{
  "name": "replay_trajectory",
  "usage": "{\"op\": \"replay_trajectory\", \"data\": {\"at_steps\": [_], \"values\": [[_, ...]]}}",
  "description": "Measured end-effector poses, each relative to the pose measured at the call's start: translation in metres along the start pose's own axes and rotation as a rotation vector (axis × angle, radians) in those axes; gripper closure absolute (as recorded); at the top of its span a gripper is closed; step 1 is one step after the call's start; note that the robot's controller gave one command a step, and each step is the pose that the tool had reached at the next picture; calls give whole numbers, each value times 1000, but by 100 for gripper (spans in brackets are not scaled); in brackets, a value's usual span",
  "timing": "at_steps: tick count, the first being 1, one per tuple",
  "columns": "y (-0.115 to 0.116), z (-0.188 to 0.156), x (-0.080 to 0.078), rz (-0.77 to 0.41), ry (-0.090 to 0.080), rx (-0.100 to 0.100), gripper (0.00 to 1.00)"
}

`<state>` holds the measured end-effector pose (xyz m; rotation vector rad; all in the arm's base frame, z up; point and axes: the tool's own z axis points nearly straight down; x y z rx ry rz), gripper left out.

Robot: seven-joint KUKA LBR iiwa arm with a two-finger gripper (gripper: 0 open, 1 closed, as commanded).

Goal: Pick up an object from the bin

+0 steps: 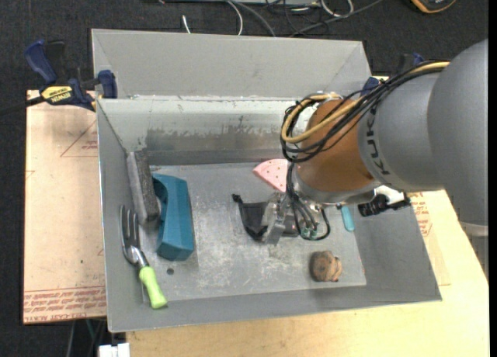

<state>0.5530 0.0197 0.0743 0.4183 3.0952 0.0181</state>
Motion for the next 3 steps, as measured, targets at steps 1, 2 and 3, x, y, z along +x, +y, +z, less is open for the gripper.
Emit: {"op": "replay_trajectory", "data": {"at_steps": [1, 2, 3], "values": [[0, 0, 0, 1, 0, 0, 100], [-15, -56, 8, 8, 7, 1, 100], [18, -121, 28, 3, 3, -1, 100]]}}
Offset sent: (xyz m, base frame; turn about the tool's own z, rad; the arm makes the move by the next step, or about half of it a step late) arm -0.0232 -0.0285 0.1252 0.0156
